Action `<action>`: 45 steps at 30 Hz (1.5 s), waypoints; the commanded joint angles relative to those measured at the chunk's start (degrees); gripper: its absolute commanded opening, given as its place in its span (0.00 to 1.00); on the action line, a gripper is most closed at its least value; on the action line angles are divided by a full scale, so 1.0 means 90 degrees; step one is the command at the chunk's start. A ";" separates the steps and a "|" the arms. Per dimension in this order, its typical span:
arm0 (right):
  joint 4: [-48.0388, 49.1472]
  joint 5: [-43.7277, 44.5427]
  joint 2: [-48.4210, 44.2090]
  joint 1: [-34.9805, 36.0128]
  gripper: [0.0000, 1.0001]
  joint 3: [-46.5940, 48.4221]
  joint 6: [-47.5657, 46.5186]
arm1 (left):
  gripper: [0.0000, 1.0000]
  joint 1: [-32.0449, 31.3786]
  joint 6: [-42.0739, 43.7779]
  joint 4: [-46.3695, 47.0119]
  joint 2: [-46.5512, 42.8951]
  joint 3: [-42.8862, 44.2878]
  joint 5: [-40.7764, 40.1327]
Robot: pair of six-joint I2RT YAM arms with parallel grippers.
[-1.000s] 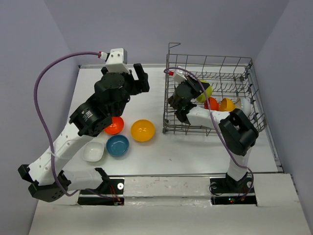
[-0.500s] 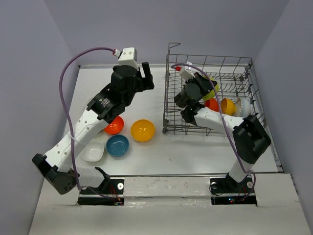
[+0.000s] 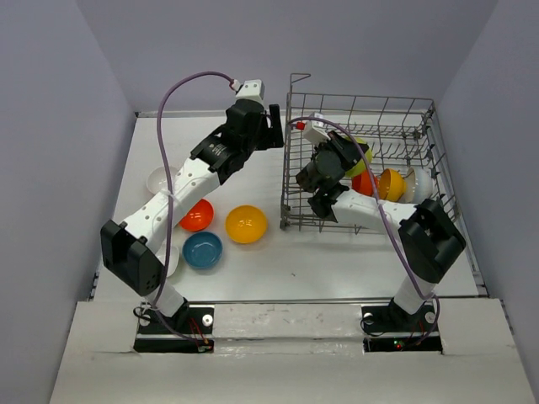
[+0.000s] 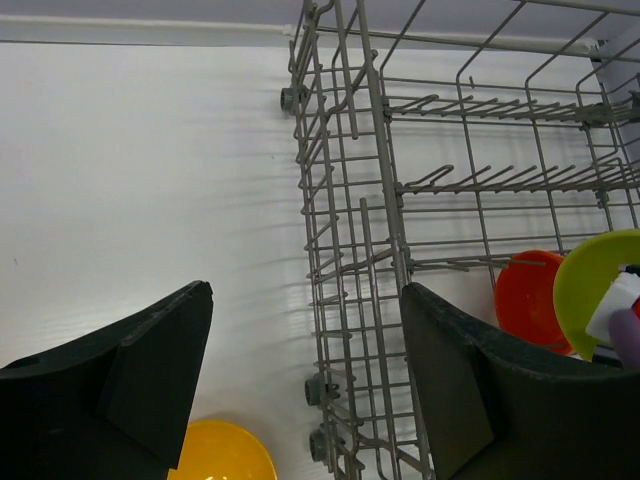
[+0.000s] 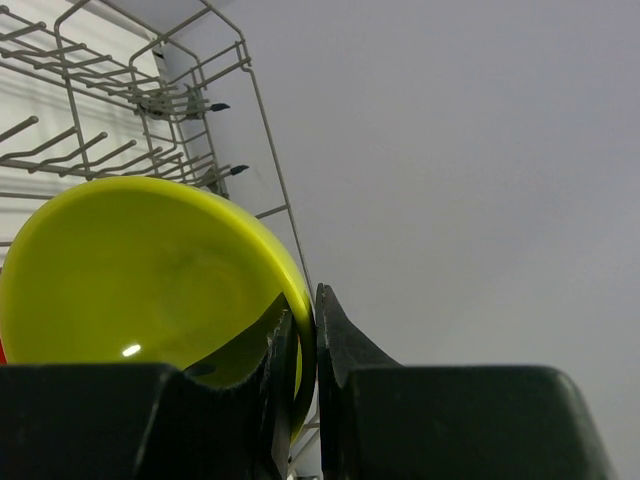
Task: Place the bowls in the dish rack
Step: Insert the bowl into the dish rack.
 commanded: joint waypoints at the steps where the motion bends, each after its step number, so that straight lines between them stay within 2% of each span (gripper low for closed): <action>1: 0.0677 0.1844 -0.0227 0.0100 0.01 0.0000 -0.0056 | 0.85 0.0031 -0.0067 0.0391 0.0298 0.0586 0.0231; 9: 0.0804 0.1844 -0.0266 0.0159 0.01 -0.0127 -0.0134 | 0.84 0.0119 -0.0038 0.0284 0.1256 0.1630 0.0514; 17: 0.0950 0.1854 -0.0276 0.0217 0.01 -0.0322 -0.0222 | 0.84 0.0138 -0.0057 0.0381 0.1911 0.1973 0.0651; 23: 0.1048 0.1854 -0.0295 0.0217 0.01 -0.0400 -0.0271 | 0.84 0.0255 -0.0028 0.0284 0.2555 0.2773 0.0769; 28: 0.1156 0.1854 -0.0315 0.0217 0.01 -0.0498 -0.0330 | 0.84 0.0285 0.0031 -0.0174 0.3228 0.3807 0.0759; 34: 0.1263 0.1863 -0.0286 0.0276 0.01 -0.0625 -0.0418 | 0.81 0.0382 0.0099 -0.0224 0.3474 0.4034 0.0710; 37: 0.1361 0.1863 -0.0207 0.0335 0.01 -0.0644 -0.0486 | 0.76 0.0392 0.0138 -0.0214 0.3523 0.4024 0.0720; 40: 0.2003 0.1854 -0.0012 0.0335 0.01 -0.0625 -0.0886 | 0.67 0.0392 0.0167 -0.0224 0.3552 0.4015 0.0729; 41: 0.2112 0.1863 0.0075 0.0335 0.01 -0.0605 -0.1032 | 0.60 0.0392 0.0167 -0.0224 0.3552 0.3995 0.0729; 44: 0.2667 0.1863 0.0232 0.0335 0.01 -0.0430 -0.1383 | 0.47 0.0392 0.0177 -0.0185 0.3513 0.3868 0.0768; 45: 0.2921 0.1854 0.0339 0.0335 0.01 -0.0333 -0.1549 | 0.36 0.0392 0.0167 -0.0166 0.3494 0.3810 0.0769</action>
